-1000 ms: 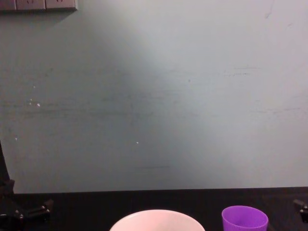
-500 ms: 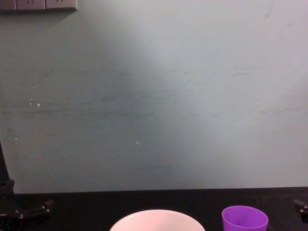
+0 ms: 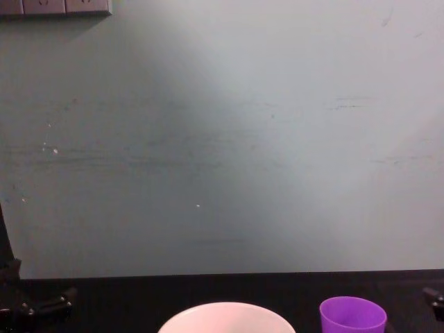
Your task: Pick up the cup and pour the mung beans from the cup into the bowl.
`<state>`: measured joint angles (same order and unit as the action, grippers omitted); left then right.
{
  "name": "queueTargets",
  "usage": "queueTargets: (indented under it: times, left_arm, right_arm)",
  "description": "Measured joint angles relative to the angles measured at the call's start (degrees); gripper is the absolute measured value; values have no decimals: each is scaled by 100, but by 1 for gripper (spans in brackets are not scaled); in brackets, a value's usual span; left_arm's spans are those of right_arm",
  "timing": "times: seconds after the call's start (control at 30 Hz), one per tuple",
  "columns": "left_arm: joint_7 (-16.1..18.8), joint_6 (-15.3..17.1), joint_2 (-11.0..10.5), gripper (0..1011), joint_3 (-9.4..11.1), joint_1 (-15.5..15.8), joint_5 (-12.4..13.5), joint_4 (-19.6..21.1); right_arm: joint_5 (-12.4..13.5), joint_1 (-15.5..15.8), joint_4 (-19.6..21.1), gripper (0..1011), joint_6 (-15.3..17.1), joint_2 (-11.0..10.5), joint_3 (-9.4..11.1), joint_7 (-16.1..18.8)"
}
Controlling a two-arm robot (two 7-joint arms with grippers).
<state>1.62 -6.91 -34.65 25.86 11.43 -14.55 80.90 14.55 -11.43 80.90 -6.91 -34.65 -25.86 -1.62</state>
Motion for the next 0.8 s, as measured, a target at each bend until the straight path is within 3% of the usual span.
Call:
queueTargets:
  times: [0.8]
  left_arm:
    - [0,0,0,1000,0,1,0,0]
  right_arm:
    - [-14,90,83,1003,-9,-38,59,11]
